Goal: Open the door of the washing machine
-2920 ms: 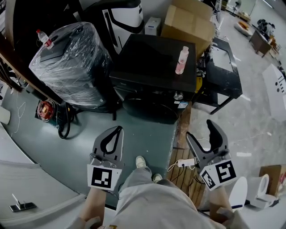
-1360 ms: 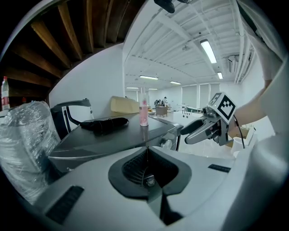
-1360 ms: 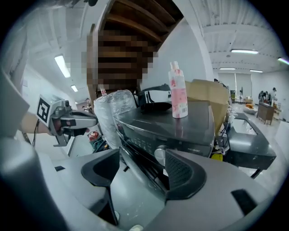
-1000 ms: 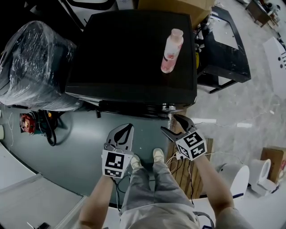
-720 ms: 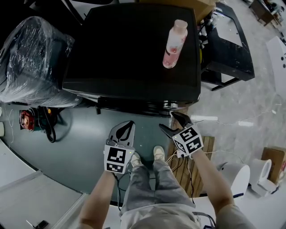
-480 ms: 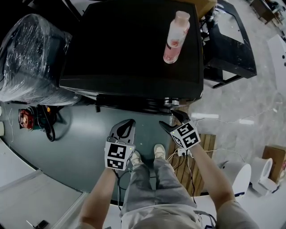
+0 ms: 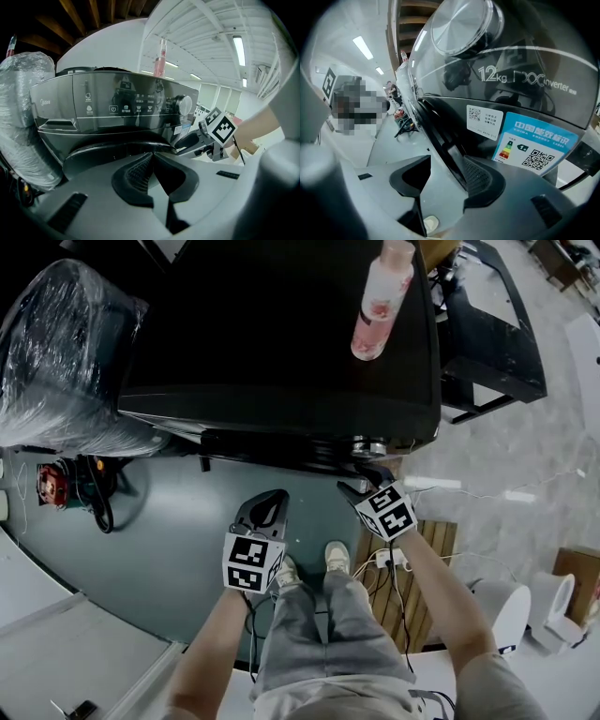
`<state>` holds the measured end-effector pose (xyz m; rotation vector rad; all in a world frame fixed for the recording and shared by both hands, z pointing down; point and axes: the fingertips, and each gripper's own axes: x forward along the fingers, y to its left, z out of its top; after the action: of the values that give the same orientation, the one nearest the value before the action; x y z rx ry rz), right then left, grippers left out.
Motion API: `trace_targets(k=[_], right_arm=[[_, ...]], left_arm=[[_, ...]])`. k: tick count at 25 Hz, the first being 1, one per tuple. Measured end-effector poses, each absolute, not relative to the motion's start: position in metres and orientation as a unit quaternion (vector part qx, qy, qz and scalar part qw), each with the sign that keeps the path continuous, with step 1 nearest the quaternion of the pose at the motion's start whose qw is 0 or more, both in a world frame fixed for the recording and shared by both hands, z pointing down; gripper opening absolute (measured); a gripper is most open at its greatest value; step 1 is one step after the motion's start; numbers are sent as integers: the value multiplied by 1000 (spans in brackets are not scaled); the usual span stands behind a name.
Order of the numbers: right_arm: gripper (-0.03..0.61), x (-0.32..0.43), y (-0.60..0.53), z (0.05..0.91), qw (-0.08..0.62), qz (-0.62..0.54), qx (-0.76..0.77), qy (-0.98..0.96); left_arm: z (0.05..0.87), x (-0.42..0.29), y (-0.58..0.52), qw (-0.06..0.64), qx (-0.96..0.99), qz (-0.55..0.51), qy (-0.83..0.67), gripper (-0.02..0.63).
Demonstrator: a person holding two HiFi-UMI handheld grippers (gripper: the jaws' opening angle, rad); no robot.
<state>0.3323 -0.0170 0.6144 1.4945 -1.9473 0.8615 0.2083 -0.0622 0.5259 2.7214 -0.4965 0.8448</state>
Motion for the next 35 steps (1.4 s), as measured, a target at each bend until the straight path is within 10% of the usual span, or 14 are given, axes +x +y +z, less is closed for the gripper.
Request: trace_targets(k=[35], right_arm=[[124, 175, 65, 637, 335, 377, 472, -723]], left_arm=[[573, 40, 12, 187, 892, 328, -250, 21]])
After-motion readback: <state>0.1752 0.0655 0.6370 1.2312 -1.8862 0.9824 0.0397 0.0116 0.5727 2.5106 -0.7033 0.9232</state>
